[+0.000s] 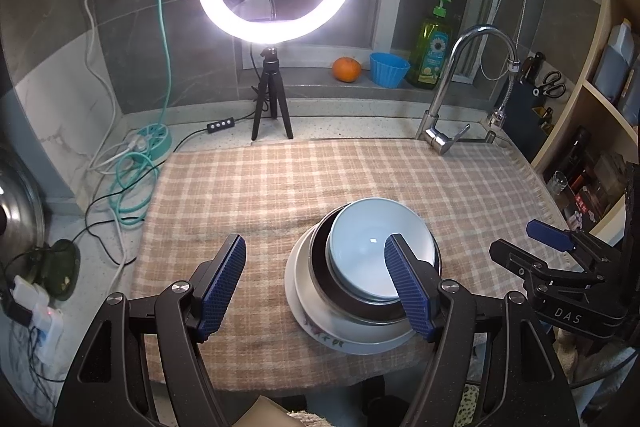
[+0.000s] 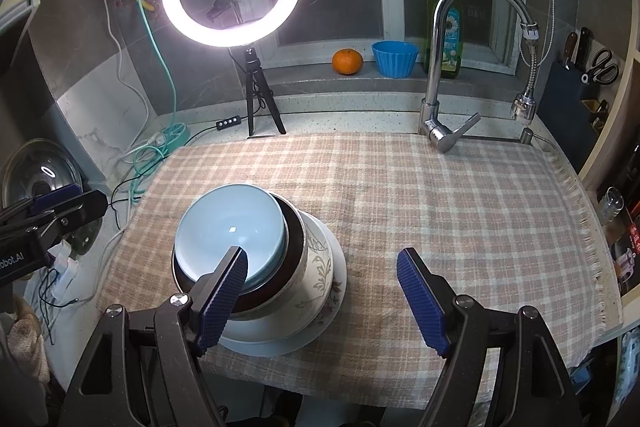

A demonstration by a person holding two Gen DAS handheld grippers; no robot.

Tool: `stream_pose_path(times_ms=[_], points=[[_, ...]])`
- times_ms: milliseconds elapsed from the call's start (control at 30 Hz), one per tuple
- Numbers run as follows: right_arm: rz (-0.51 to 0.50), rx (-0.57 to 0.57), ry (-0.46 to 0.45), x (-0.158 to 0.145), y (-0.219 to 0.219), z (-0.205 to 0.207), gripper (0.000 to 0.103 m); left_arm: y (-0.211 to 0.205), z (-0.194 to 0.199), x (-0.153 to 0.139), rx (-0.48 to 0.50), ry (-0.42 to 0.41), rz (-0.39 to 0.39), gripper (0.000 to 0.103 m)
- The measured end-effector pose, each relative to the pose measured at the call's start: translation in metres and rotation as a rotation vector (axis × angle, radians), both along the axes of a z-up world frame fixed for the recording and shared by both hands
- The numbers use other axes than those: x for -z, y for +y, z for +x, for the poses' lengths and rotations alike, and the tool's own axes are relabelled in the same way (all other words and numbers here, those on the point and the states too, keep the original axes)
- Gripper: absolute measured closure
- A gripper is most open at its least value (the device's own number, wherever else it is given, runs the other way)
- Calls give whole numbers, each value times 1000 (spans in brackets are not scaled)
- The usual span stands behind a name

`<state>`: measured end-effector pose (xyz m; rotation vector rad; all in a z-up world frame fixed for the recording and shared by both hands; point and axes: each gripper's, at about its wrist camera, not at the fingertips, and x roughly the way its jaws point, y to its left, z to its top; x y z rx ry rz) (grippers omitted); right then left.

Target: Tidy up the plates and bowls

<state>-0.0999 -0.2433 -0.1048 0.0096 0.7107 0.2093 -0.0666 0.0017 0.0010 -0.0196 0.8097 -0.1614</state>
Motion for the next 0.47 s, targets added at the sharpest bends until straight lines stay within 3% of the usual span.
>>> stream_pose_path(times_ms=[467], points=[[5,-1,20,6,-2,2,29,-2,2,1,0,6,2,31]])
